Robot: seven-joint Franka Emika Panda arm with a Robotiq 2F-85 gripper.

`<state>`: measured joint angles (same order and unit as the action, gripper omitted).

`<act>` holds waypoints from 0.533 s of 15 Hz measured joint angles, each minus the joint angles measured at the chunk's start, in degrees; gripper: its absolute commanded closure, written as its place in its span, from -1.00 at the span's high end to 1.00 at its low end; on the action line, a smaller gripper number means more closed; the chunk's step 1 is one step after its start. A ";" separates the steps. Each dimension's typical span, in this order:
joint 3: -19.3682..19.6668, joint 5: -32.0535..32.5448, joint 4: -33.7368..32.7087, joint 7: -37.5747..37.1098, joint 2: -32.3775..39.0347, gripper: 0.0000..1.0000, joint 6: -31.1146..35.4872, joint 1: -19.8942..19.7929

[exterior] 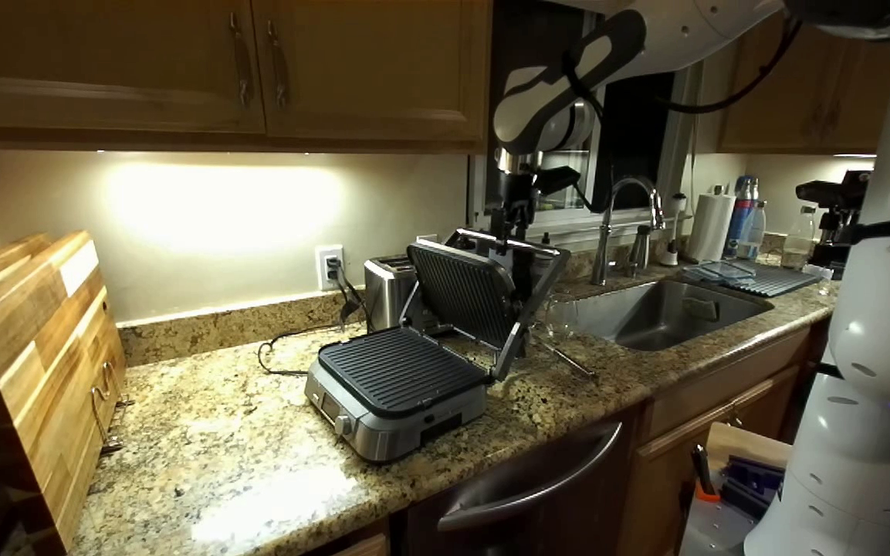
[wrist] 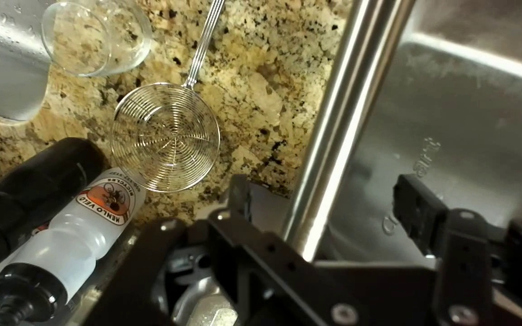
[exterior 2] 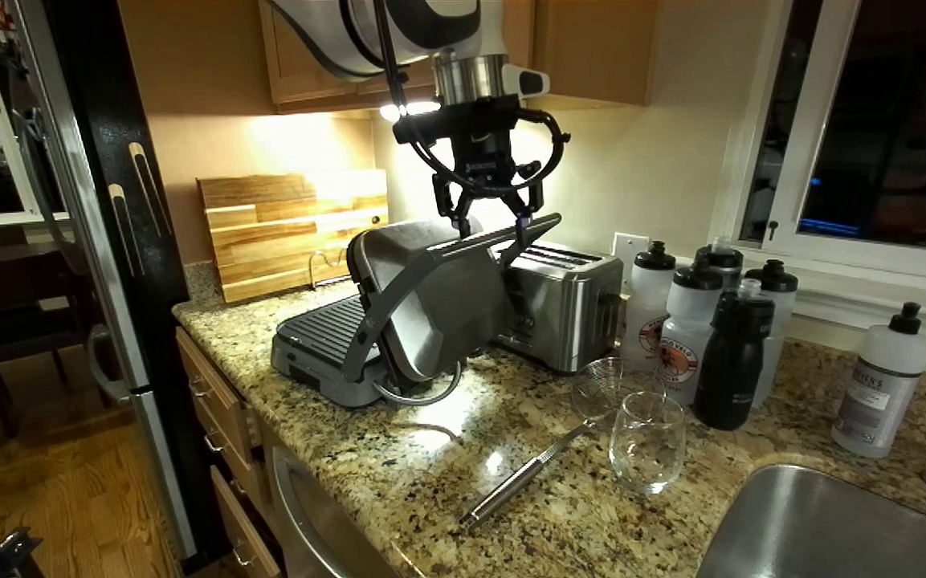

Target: Close the sandwich maker

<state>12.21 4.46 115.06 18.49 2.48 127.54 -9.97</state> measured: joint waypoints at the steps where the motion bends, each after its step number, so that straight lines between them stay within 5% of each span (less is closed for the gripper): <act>1: 0.02 0.00 -0.15 0.22 0.09 -0.10 0.01 -0.12; 6: 0.02 0.00 -1.28 1.00 0.08 -0.74 0.01 -0.54; 8: 0.02 -0.35 -1.55 1.42 0.08 -0.84 0.01 -0.54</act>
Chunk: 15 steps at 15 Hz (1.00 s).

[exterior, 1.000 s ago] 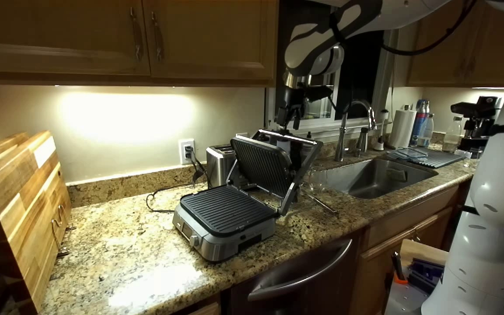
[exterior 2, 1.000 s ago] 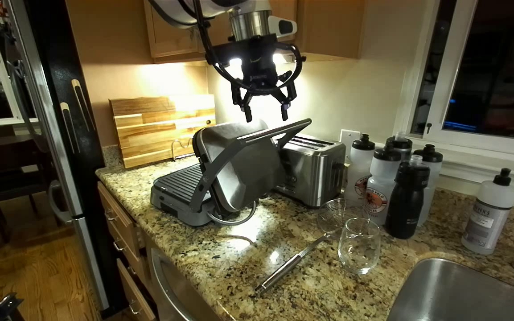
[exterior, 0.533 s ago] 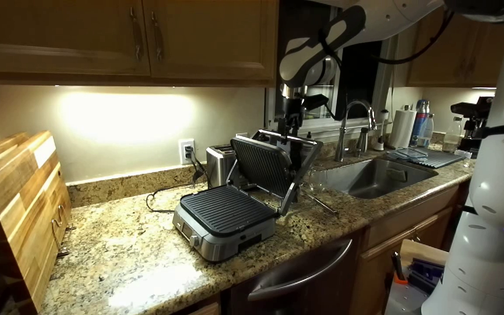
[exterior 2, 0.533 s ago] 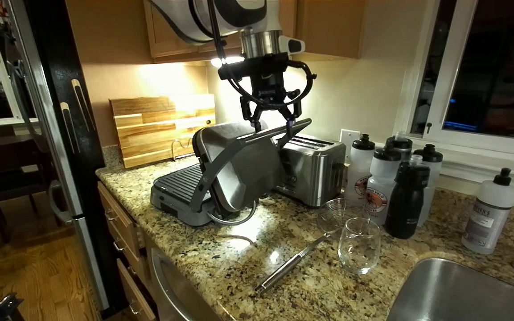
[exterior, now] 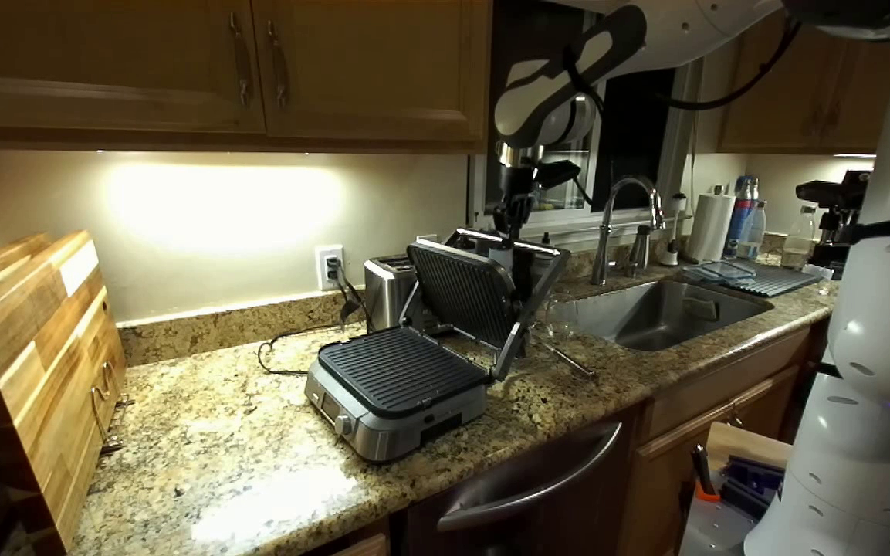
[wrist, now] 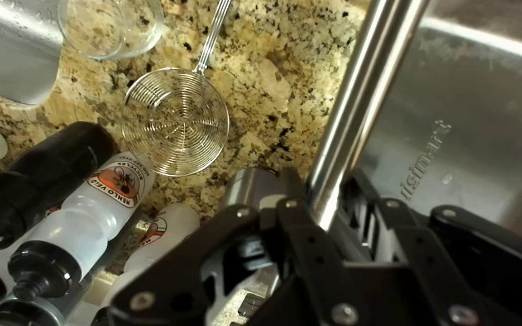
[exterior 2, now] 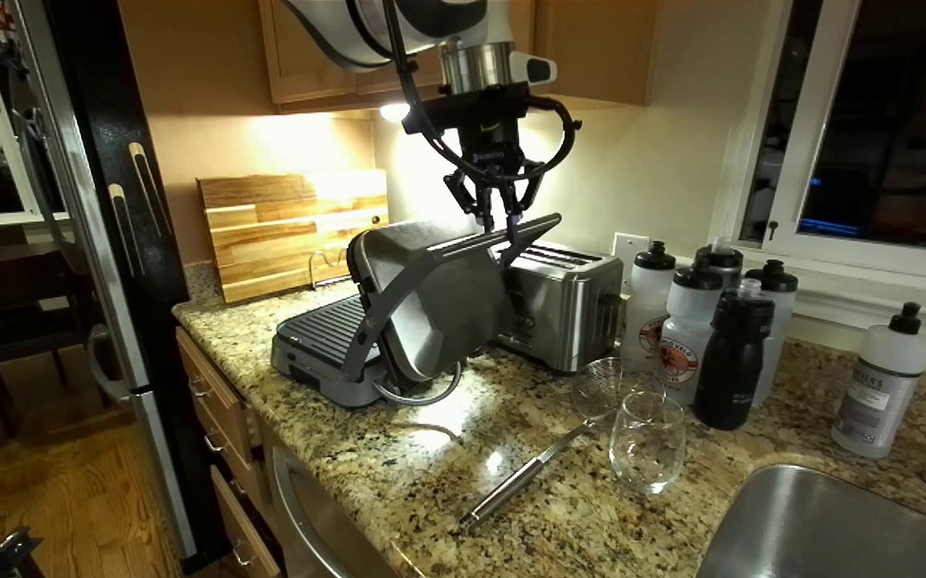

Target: Close the sandwich maker

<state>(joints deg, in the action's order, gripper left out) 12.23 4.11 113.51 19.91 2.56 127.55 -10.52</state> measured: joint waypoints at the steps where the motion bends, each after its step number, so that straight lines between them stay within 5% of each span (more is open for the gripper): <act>1: 0.01 -0.53 -0.05 0.08 0.00 -0.76 0.00 -0.05; 15: -2.86 -6.46 0.45 1.27 -3.89 -0.77 -1.02 0.18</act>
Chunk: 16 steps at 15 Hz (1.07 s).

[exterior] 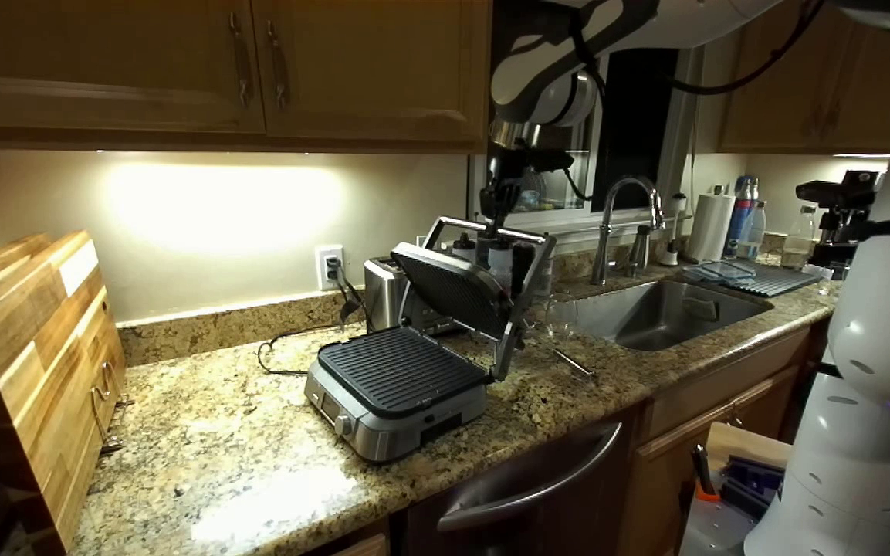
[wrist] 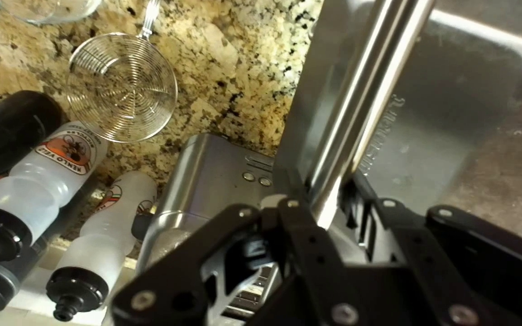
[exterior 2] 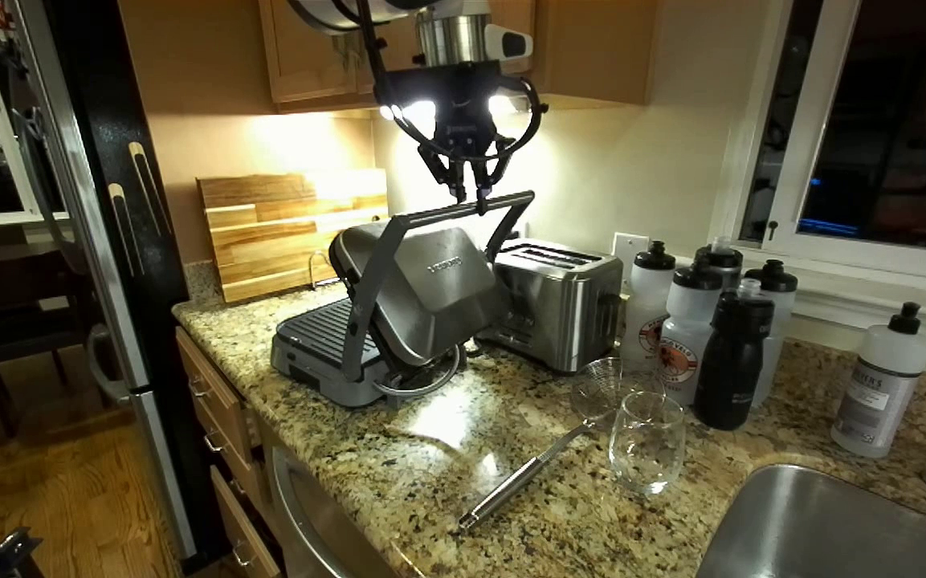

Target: Close the sandwich maker

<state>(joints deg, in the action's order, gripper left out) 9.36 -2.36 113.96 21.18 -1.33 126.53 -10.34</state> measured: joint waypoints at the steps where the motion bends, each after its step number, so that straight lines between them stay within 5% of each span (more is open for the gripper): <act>1: -0.52 -0.89 -0.01 -0.01 -0.52 -0.76 -0.21 0.33; 9: -5.10 -5.19 -0.93 -5.75 -1.88 -0.76 -0.98 5.46; 16: -10.82 -7.52 -4.44 -13.58 4.76 -0.76 -0.83 10.57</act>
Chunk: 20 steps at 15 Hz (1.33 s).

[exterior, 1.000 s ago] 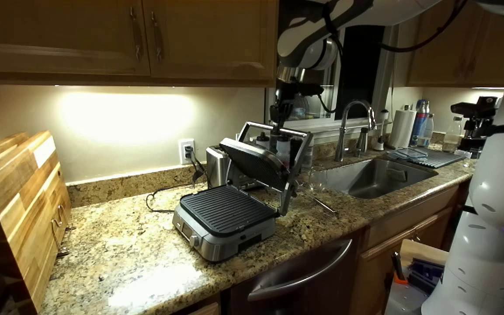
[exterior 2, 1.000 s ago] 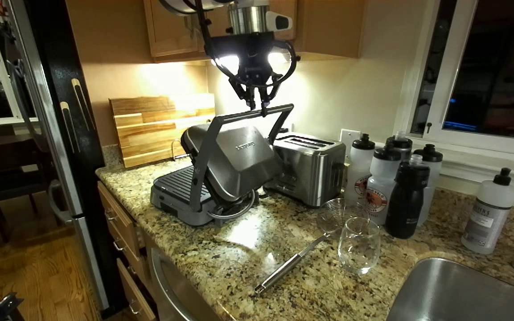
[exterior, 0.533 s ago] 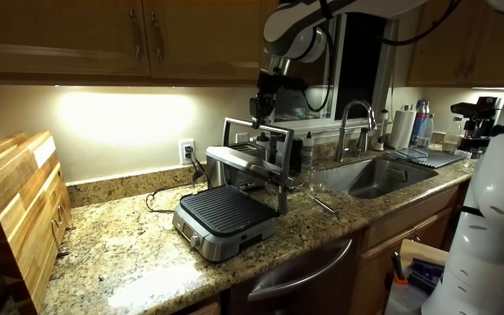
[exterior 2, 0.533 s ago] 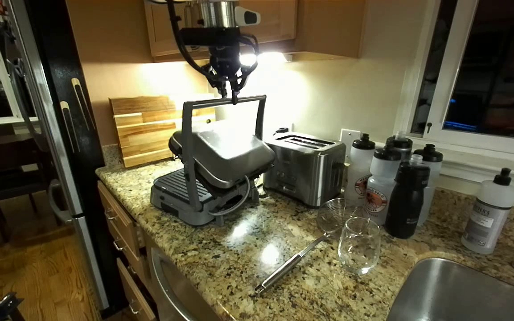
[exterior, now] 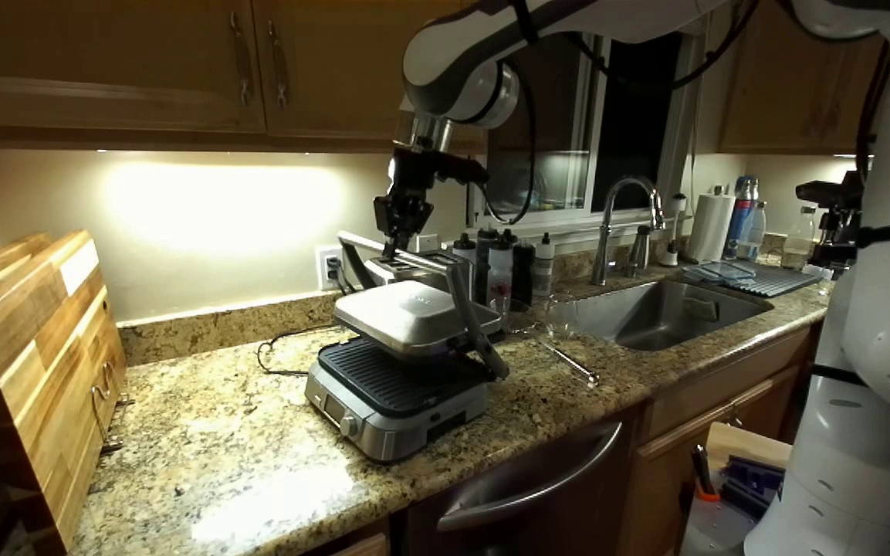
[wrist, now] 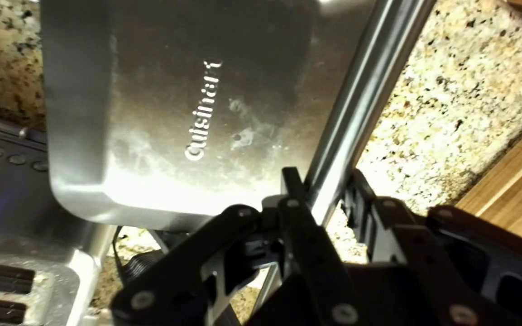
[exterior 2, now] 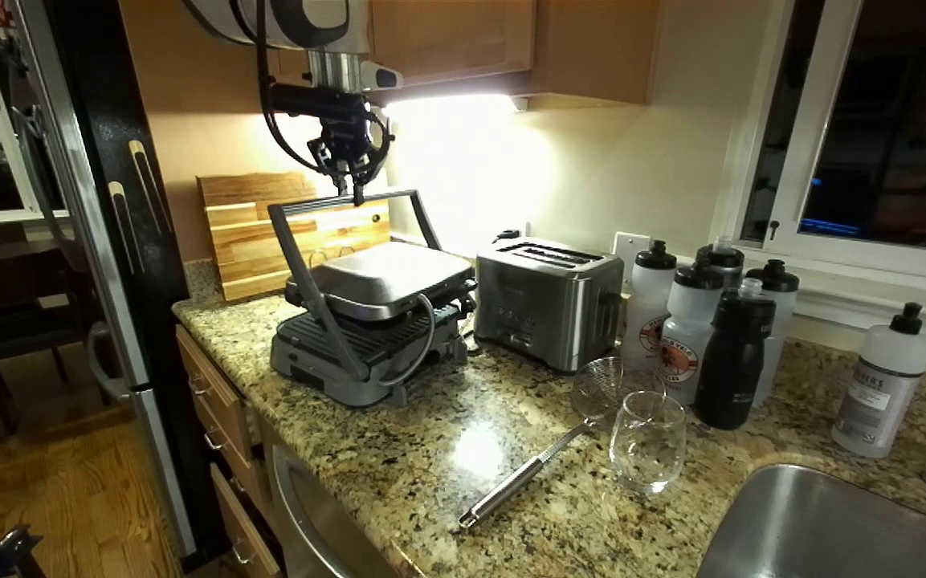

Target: Close the sandwich maker

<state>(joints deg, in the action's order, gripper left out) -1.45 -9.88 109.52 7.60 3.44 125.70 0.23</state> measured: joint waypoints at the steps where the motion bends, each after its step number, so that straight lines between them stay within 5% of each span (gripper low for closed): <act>1: -0.70 -0.32 -0.64 -0.44 1.38 -0.76 -0.04 0.40; 11: -5.11 -1.32 -7.37 -0.71 12.64 -0.76 -3.89 1.05; 20: -5.54 -2.91 -9.09 2.03 14.75 -0.76 -5.60 0.51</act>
<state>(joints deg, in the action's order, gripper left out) -7.00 -12.79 100.43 9.63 18.18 120.10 0.74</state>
